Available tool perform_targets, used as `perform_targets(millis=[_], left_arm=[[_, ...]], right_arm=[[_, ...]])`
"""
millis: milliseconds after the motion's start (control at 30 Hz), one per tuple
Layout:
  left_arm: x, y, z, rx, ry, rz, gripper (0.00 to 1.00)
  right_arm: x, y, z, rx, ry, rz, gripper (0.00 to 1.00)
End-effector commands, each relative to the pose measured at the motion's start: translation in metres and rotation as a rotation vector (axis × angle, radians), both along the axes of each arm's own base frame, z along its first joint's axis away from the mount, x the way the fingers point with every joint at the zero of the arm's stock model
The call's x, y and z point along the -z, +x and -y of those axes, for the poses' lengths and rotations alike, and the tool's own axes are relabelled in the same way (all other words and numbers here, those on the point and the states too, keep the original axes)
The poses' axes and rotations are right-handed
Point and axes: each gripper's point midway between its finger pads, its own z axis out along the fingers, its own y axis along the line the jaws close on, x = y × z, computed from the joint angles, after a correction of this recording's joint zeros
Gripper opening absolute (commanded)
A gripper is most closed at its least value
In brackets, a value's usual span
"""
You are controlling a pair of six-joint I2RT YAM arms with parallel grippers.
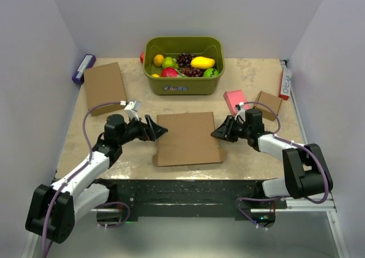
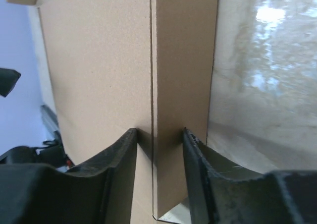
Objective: Fold the paper box
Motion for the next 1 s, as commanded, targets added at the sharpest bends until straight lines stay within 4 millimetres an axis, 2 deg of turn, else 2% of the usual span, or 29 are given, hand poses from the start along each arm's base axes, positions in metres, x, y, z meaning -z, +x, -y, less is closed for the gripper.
perform_targets(millis=[0,133,300,467,767,900,967], left_arm=[[-0.012,0.008,-0.006,-0.067,-0.027,0.025,1.00],[-0.002,0.007,-0.013,-0.104,0.001,-0.009,1.00],[-0.005,0.010,-0.020,-0.141,0.007,-0.004,1.00],[0.008,0.012,-0.035,-0.200,0.032,-0.035,1.00],[0.019,0.008,-0.038,-0.205,0.026,-0.044,1.00],[0.029,0.005,-0.036,-0.189,0.015,-0.066,1.00],[0.026,0.006,-0.032,-0.174,-0.011,-0.060,1.00]], right_arm=[[0.016,-0.014,-0.007,-0.030,0.048,-0.065,0.31],[0.025,-0.016,-0.004,-0.029,0.028,-0.084,0.22],[0.037,-0.015,-0.001,-0.016,0.005,-0.115,0.12],[0.047,-0.014,0.005,0.011,-0.023,-0.144,0.02],[0.063,-0.023,0.040,0.092,-0.093,-0.186,0.00],[0.065,-0.026,0.040,0.087,-0.052,-0.204,0.00],[0.066,-0.026,0.040,0.090,-0.053,-0.206,0.00]])
